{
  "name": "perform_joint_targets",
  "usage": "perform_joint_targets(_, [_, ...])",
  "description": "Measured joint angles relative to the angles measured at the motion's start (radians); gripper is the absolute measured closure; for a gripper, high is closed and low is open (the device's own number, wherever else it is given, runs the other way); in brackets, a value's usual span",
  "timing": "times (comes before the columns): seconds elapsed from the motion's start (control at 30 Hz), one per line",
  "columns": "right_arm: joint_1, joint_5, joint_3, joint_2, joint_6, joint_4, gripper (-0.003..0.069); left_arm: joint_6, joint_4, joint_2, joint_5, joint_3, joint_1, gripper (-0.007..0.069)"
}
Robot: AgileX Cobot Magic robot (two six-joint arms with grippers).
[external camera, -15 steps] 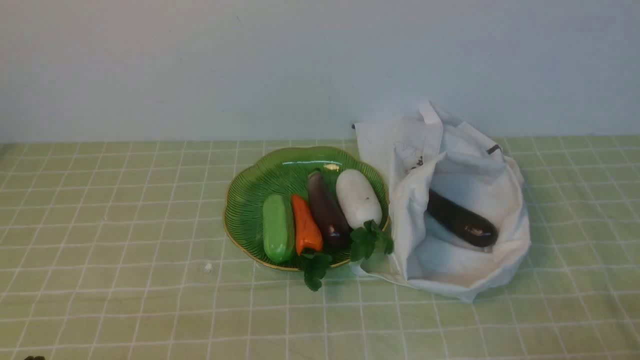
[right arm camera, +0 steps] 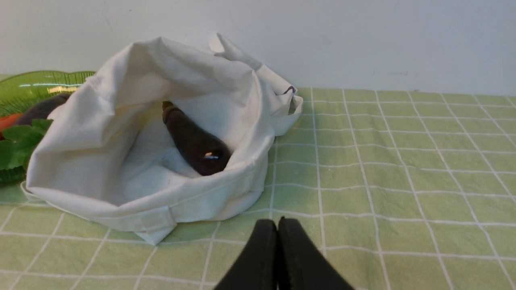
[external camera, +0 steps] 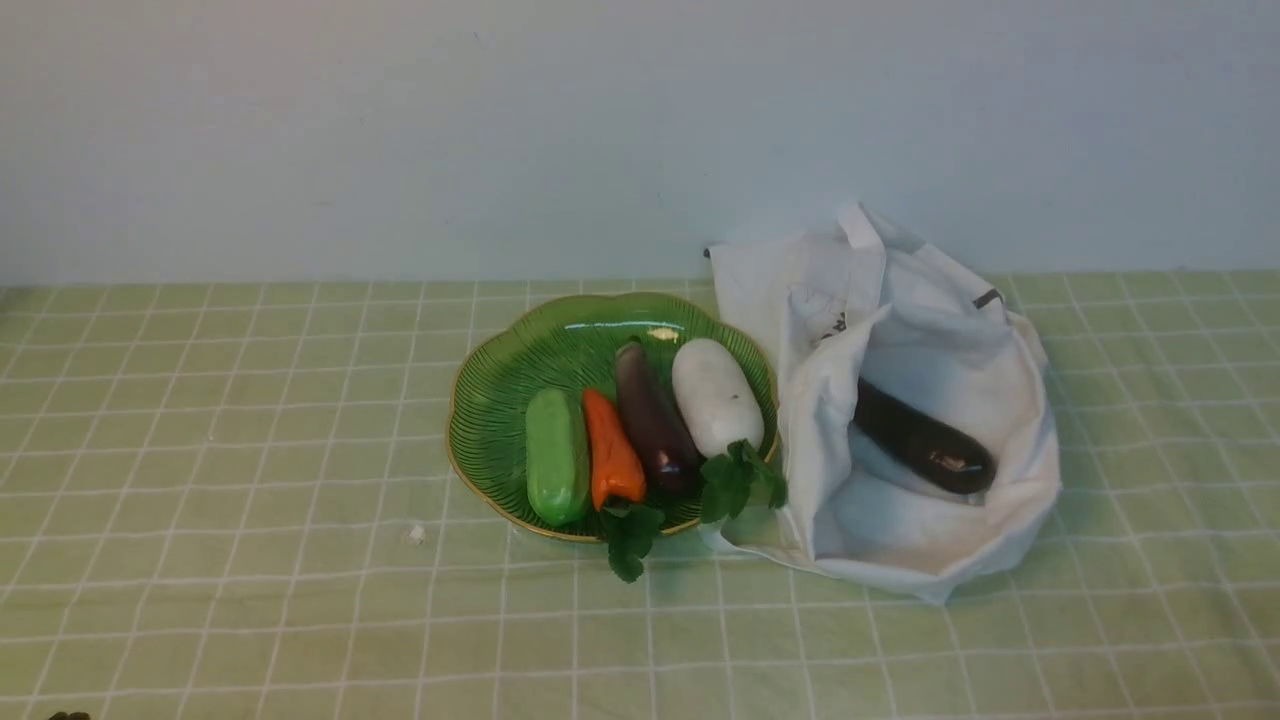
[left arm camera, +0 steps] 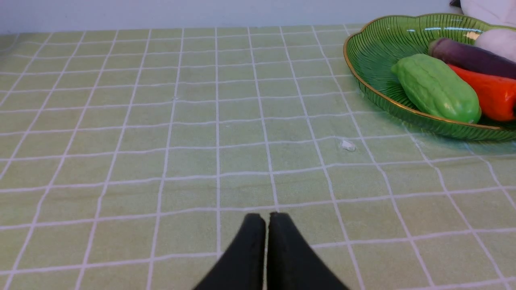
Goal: Take vegetables from bag on green coffee tablecloth place on plate.
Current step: 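Reach into the white cloth bag and grasp a vegetable inside with the right gripper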
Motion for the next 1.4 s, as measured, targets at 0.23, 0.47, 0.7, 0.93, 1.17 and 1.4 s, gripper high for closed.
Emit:
perform_joint_targets(0.23, [0.0, 0.0, 0.0, 0.0, 0.0, 0.0, 0.0673, 0.0, 0.0, 0.0, 0.0, 0.0, 0.0, 0.0629])
perform_joint_targets(0.47, [0.0, 0.0, 0.0, 0.0, 0.0, 0.0, 0.0673, 0.0, 0.0, 0.0, 0.0, 0.0, 0.0, 0.0629])
perform_joint_targets(0.7, [0.0, 0.0, 0.0, 0.0, 0.0, 0.0, 0.0673, 0.0, 0.0, 0.0, 0.0, 0.0, 0.0, 0.0629])
perform_joint_targets(0.93, [0.0, 0.0, 0.0, 0.0, 0.0, 0.0, 0.0673, 0.0, 0.0, 0.0, 0.0, 0.0, 0.0, 0.0629])
perform_joint_targets(1.17, [0.0, 0.0, 0.0, 0.0, 0.015, 0.015, 0.0673, 0.0, 0.0, 0.0, 0.0, 0.0, 0.0, 0.0629])
perform_joint_targets(1.4, [0.0, -0.054, 0.002, 0.0, 0.297, 0.535, 0.0673, 0.0, 0.0, 0.0, 0.0, 0.0, 0.0, 0.0629])
